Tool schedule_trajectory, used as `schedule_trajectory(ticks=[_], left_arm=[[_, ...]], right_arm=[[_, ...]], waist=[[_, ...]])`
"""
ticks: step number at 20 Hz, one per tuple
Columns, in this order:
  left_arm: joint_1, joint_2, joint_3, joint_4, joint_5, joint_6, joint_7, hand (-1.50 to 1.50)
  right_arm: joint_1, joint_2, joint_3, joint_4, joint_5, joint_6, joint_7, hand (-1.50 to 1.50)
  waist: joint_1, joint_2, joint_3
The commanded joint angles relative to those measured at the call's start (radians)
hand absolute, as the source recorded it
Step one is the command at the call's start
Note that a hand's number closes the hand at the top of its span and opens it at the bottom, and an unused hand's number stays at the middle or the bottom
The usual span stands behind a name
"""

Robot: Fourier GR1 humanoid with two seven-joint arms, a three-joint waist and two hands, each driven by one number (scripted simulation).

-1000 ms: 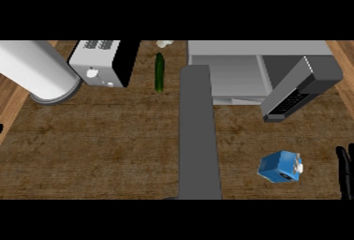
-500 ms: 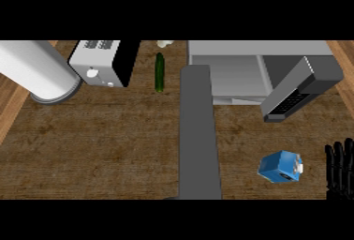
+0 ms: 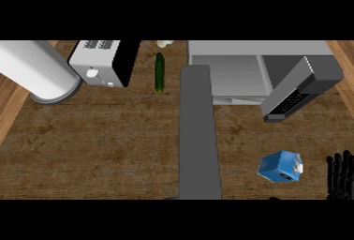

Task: Pick up the milk, place it into the microwave and close the microwave

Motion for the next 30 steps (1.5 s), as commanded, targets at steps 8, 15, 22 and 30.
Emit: schedule_trajectory(ticks=[8,15,22,30], left_arm=[[-0.063,-0.013,0.038,0.007,0.007,-0.010,0.045,-1.50],[-0.030,-0.017,0.112,0.035,0.053,-0.079,0.031,-1.50],[-0.041,-0.082,0.074,0.006,-0.018,-0.098,0.033,-1.50],[-0.044,-0.015,0.142,-0.049,0.114,-0.081,0.140,-1.50]], right_arm=[[-0.112,-0.014,-0.089,0.343,-0.053,0.105,-0.231,-1.50],[-0.205,-0.038,-0.138,0.560,-0.040,0.121,-0.345,-1.50],[-0.319,-0.028,-0.159,0.734,-0.008,0.052,-0.426,-1.50],[-0.481,-0.089,-0.210,1.075,-0.028,0.155,-0.641,1.50]], waist=[[-0.001,0.001,0.000],[0.003,0.001,0.000],[0.001,0.001,0.000],[0.006,0.002,0.001]])
